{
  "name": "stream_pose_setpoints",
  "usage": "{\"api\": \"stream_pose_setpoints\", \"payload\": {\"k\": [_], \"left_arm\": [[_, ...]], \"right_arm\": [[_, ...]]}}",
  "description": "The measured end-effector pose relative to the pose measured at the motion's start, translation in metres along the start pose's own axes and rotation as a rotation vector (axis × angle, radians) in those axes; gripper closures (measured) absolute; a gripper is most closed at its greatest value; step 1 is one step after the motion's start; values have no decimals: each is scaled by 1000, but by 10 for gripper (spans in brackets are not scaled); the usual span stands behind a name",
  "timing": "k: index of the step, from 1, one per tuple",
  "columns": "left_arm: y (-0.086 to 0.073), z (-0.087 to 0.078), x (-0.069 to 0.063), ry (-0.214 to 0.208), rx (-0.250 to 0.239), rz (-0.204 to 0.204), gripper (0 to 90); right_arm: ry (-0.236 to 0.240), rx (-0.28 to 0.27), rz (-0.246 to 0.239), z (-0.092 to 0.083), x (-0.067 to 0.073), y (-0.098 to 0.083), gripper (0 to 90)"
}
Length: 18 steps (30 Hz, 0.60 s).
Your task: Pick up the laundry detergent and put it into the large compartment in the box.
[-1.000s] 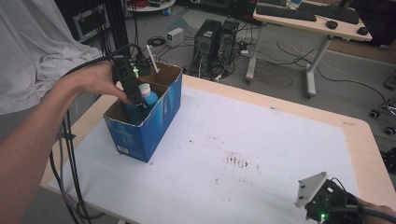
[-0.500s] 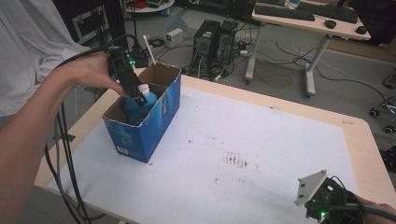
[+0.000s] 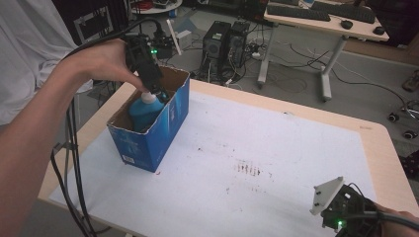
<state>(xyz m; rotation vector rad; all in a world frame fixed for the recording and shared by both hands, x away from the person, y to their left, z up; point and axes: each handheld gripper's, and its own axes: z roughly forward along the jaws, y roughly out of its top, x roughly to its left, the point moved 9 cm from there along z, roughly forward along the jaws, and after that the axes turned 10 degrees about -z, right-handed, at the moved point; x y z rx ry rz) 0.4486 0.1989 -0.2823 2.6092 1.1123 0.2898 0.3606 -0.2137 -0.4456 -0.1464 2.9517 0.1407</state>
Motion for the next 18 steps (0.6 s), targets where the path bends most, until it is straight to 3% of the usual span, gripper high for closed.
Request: {"api": "stream_pose_setpoints", "payload": {"k": [9,10,13,14,18], "left_arm": [[20,6,-27,-18,11,69,257],[26,11,-38,-21,14,94,257],[33,14,-48,-27,3,116,229],[41,19,-62,-39,2,144,205],[52,27,-83,-57,7,207,176]], "right_arm": [[-3,-1,0,-1,-1,2,123],[-5,-3,-1,-2,-2,2,123],[-9,-9,3,-3,-3,4,123],[-9,-10,8,-4,-4,5,123],[-16,-16,6,-6,-6,7,123]]}}
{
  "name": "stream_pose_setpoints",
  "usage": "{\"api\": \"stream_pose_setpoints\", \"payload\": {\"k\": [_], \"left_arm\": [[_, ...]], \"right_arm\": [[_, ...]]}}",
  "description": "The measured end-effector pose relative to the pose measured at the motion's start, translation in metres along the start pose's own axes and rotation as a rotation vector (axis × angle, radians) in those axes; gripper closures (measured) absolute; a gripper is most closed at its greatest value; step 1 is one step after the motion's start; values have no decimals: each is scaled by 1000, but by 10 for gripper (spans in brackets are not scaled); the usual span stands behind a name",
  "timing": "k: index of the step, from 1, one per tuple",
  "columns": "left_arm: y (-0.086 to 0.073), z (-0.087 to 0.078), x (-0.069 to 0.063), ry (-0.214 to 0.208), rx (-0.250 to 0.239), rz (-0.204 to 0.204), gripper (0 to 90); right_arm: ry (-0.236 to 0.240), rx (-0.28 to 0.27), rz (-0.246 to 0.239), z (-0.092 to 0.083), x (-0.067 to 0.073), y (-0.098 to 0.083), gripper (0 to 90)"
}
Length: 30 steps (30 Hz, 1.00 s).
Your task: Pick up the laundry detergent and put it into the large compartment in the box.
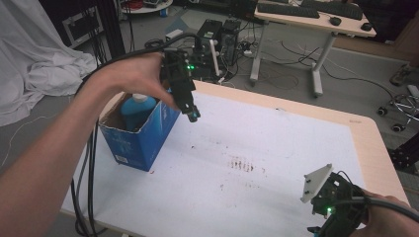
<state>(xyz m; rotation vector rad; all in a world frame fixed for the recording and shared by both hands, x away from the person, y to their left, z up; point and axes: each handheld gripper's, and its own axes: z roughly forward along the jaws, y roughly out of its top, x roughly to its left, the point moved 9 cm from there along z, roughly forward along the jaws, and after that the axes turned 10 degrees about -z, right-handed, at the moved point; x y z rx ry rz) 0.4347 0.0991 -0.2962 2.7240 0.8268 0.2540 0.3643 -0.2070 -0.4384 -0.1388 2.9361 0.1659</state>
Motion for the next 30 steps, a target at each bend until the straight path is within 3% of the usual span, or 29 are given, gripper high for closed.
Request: {"api": "stream_pose_setpoints", "payload": {"k": [10,19,30], "left_arm": [[22,30,-33,-25,41,103,170],[26,60,-50,-38,48,130,169],[18,87,-67,-66,78,145,170]], "right_arm": [[-23,-11,9,-8,-7,2,123],[-48,-23,17,-17,-17,7,123],[-53,-23,32,-16,-21,5,123]]}}
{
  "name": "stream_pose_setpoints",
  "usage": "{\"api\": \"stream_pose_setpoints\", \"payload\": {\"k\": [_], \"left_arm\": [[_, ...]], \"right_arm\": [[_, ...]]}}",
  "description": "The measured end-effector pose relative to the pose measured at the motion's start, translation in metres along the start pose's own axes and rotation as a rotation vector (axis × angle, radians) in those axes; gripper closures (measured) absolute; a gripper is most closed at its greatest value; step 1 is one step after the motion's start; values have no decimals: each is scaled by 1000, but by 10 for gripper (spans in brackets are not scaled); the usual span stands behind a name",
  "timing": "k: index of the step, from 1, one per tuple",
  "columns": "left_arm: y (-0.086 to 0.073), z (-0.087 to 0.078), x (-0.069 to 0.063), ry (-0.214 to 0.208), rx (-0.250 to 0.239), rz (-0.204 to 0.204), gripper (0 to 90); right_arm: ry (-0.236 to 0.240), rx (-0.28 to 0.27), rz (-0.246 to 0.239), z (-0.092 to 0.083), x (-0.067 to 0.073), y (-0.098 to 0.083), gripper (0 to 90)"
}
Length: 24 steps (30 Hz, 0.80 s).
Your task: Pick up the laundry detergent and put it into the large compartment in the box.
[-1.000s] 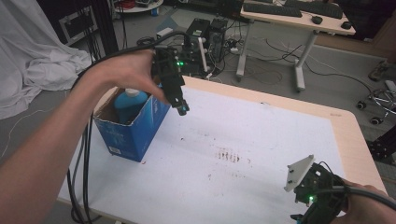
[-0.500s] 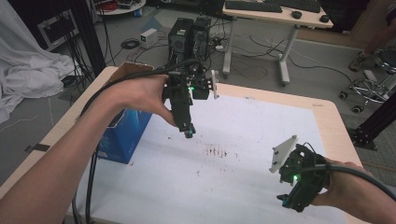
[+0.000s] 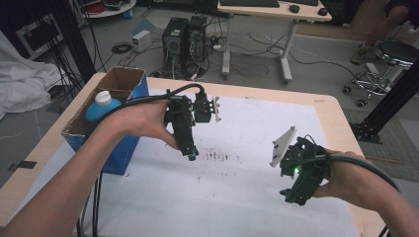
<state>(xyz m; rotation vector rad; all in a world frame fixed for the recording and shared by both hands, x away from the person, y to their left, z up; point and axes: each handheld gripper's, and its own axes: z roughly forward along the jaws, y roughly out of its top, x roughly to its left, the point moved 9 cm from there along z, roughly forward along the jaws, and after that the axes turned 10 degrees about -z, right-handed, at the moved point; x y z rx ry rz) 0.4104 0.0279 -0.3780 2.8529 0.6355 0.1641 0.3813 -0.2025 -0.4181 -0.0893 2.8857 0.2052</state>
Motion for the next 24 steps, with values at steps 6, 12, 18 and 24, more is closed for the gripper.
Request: {"api": "stream_pose_setpoints", "payload": {"k": [6,12,18,24], "left_arm": [[-5,16,-6,-8,32,5,170],[-5,25,-8,-16,48,14,170],[-5,28,-8,-19,56,25,170],[-5,31,-9,-22,62,26,170]], "right_arm": [[1,7,12,0,0,-1,123],[-1,6,8,3,-3,0,123],[4,16,18,5,-5,0,123],[3,8,1,7,-6,1,123]]}}
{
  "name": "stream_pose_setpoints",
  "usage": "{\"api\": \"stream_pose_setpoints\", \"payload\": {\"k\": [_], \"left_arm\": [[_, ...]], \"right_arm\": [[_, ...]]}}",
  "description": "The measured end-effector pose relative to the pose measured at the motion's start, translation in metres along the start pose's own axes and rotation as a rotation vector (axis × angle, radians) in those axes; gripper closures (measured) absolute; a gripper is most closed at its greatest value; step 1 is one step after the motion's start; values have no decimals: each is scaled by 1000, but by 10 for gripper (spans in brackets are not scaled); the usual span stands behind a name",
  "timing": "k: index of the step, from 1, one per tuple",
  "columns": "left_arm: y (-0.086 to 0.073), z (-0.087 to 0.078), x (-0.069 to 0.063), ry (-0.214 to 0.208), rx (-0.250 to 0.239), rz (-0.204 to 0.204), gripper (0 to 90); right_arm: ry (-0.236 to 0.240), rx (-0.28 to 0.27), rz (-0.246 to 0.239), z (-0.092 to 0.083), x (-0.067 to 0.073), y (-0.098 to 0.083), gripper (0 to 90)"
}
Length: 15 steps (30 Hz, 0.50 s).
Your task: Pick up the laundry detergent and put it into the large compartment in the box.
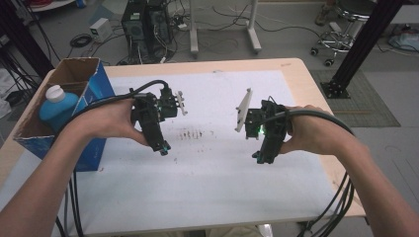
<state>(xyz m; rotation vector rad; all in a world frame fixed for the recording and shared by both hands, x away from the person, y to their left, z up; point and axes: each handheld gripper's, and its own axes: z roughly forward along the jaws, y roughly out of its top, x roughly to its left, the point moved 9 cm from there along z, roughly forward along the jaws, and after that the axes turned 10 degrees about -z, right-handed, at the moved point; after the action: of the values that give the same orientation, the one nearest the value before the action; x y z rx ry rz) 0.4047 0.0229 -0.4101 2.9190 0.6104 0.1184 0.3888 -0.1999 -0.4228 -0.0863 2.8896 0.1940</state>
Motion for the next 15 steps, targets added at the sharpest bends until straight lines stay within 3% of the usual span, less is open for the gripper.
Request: {"api": "stream_pose_setpoints", "payload": {"k": [15], "left_arm": [[1,1,-1,-14,1,-2,170]], "right_arm": [[4,7,4,0,1,0,123]]}}
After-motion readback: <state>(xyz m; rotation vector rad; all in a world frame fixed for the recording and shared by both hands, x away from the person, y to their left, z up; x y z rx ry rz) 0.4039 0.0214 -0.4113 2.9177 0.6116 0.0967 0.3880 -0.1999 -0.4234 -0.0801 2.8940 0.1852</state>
